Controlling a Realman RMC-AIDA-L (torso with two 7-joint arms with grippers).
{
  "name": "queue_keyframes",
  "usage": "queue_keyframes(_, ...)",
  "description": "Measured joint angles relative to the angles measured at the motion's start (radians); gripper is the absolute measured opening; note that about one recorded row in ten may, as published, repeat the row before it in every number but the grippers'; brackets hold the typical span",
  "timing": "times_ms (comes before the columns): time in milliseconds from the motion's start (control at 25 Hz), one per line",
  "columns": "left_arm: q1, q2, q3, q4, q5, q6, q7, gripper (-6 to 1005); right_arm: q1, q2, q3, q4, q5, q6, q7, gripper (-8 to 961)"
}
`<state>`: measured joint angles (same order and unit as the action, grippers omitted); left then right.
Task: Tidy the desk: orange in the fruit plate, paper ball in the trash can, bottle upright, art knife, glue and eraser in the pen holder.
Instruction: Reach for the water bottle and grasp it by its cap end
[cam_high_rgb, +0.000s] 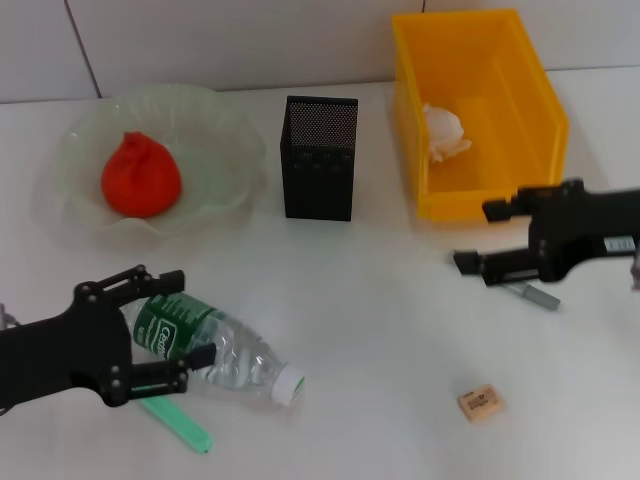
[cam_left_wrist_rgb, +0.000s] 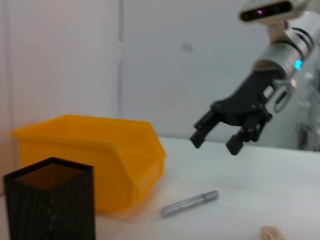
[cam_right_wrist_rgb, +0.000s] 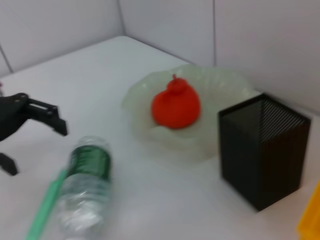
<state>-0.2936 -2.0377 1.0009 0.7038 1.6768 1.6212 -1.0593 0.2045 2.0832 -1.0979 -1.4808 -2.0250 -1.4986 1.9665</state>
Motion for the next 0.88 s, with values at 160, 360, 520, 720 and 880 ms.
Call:
queue_keyframes(160, -0.039, -0.014, 0.016, 0.078, 0.09, 0.023, 0.015, 863, -0.019, -0.003, 0.051, 0.159, 0.136, -0.03, -0.13, 800)
queue_keyframes(360, -0.123, -0.024, 0.051, 0.164, 0.176, 0.057, 0.019, 862, -0.001, -0.004, 0.181, 0.309, 0.202, -0.117, -0.232, 799)
queue_keyframes(520, -0.183, -0.026, 0.084, 0.198, 0.223, 0.055, 0.02, 862, 0.007, -0.005, 0.271, 0.388, 0.201, -0.182, -0.304, 798)
queue_keyframes(720, -0.258, -0.032, 0.185, 0.279, 0.309, 0.028, 0.019, 862, -0.011, -0.007, 0.348, 0.472, 0.198, -0.244, -0.415, 797)
queue_keyframes(880, -0.278, -0.034, 0.351, 0.392, 0.404, -0.019, -0.027, 862, -0.018, -0.009, 0.41, 0.539, 0.198, -0.266, -0.471, 796)
